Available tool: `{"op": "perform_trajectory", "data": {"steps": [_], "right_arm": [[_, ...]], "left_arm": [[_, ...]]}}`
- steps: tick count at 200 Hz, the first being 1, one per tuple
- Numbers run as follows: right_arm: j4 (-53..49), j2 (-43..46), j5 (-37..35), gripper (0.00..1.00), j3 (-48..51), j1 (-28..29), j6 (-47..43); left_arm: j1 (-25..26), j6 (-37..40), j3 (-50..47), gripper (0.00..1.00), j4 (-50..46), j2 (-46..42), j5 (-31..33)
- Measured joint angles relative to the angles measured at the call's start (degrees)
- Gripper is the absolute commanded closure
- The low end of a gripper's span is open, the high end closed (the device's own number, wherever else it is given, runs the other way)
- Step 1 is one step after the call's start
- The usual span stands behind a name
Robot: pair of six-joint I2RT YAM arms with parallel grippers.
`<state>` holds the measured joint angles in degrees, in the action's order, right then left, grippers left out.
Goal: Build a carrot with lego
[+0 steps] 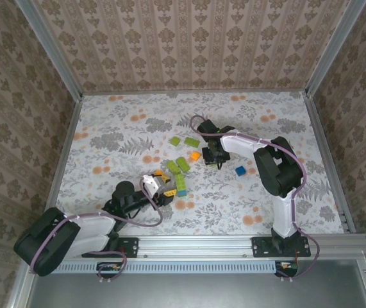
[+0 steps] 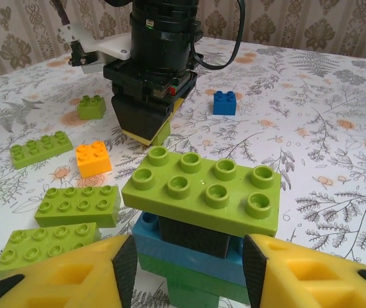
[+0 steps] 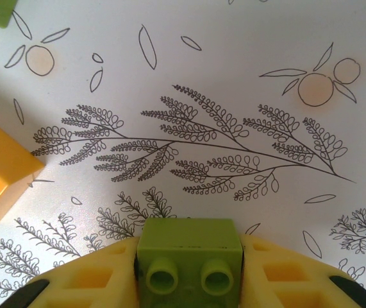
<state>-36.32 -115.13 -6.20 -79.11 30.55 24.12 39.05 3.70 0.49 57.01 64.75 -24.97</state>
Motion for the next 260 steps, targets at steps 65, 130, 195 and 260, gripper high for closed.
{"op": "perform_trajectory", "data": {"steps": [65, 130, 195, 260], "right_arm": [[0.0, 0.0, 0.0, 0.65, 0.0, 0.0, 0.0], [0.0, 0.0, 0.0, 0.66, 0.0, 0.0, -0.2], [0.0, 0.0, 0.0, 0.62, 0.0, 0.0, -0.2], [0.6, -0.2, 0.1, 0.36, 0.0, 0.3, -0.2]], "left_arm": [[0.0, 0.0, 0.0, 0.39, 0.0, 2.3, -0.6], [0.0, 0.0, 0.1, 0.38, 0.4, 3.7, -0.5], [-0.1, 0.7, 0.4, 0.71, 1.1, 3.7, -2.8], [-0.1, 0.7, 0.2, 0.84, 1.3, 1.1, -3.1]]}}
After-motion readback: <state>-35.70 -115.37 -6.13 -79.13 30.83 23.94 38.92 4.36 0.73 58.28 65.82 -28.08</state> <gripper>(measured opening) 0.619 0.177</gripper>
